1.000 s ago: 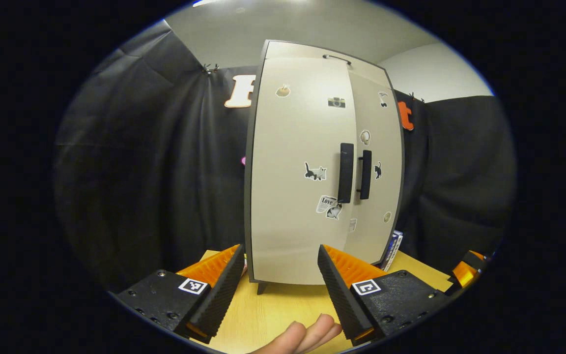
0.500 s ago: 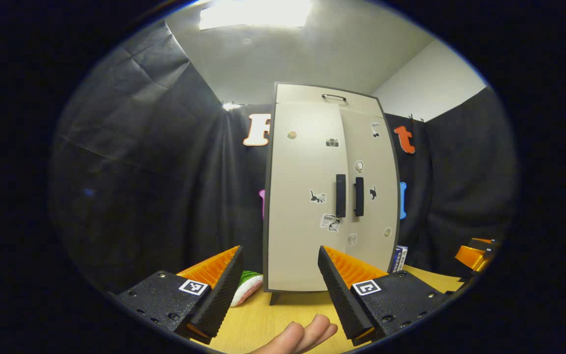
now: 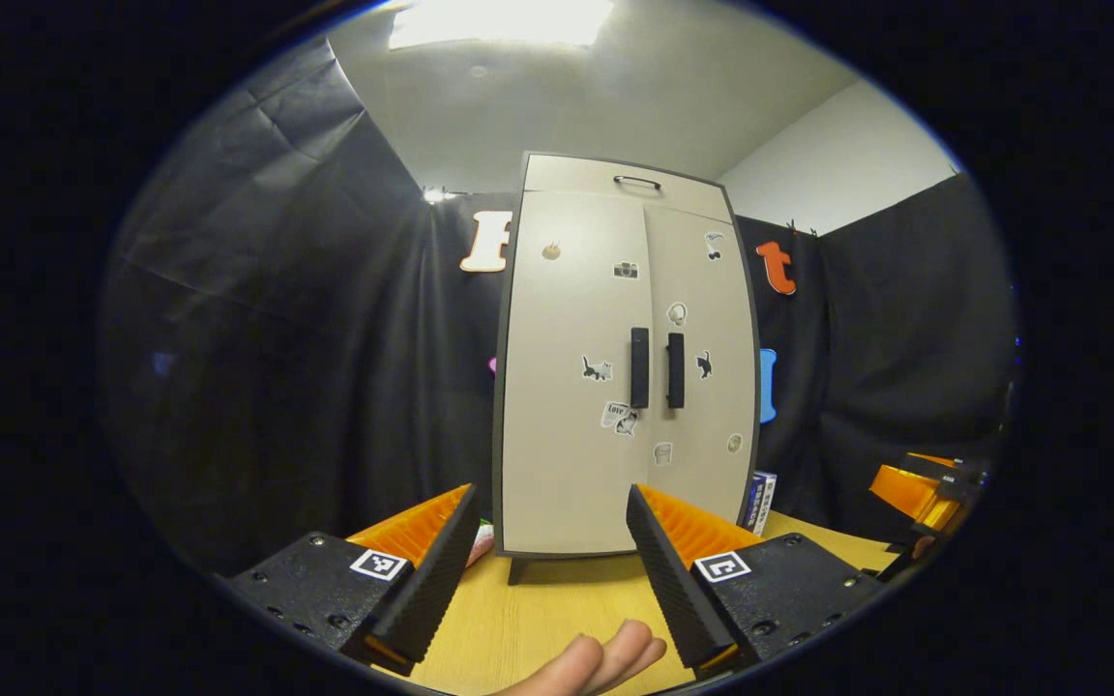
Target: Grab one shoe with the right hand and put it into the shoe cabinet, grab the other shoe with the left hand and put it into the shoe cabinet; then close the right door with the right hand and the left door with the left hand.
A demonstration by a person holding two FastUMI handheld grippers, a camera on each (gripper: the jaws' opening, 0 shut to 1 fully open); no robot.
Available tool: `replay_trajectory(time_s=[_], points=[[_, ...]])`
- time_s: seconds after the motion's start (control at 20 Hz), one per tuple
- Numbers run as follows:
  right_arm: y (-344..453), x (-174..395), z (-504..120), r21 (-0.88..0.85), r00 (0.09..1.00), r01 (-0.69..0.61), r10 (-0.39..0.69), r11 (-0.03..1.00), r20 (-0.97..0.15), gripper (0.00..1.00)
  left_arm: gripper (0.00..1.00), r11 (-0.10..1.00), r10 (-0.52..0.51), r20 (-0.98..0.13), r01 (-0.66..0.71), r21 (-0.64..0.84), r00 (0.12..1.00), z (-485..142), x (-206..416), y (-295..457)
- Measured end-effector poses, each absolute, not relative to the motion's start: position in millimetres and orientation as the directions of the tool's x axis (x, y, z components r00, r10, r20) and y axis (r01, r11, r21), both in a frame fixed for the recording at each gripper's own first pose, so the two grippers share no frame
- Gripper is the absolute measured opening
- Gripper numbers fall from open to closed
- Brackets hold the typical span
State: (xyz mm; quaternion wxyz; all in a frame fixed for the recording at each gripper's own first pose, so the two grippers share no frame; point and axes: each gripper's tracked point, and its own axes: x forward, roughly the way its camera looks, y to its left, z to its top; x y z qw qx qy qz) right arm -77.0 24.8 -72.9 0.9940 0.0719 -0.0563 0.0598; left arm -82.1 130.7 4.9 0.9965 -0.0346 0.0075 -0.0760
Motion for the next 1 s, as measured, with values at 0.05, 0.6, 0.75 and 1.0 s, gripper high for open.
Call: replay_trajectory(time_s=[0.05, 0.6, 0.75, 1.0], points=[[25.2, -78.5, -71.3, 0.136, 0.985, -0.131, 0.113, 0.982, 0.127, 0.96, 0.92, 0.985, -0.156, -0.019, 0.154, -0.081, 0.988, 3.2, -82.6, 131.2], [28.5, -88.5, -62.3, 0.095, 0.984, -0.123, 0.108, 0.988, 0.144, 0.96, 0.93, 0.978, -0.195, -0.053, 0.19, -0.087, 0.979, -2.0, -80.2, 124.0], [27.9, -87.6, -61.7, 0.096, 0.983, -0.127, 0.113, 0.987, 0.147, 0.94, 0.92, 0.978, -0.196, -0.057, 0.191, -0.086, 0.979, -2.7, -79.2, 123.2], [29.9, -86.8, -60.5, 0.078, 0.984, -0.116, 0.105, 0.99, 0.142, 0.94, 0.92, 0.973, -0.218, -0.086, 0.21, -0.094, 0.972, -10.9, -69.7, 111.4]])
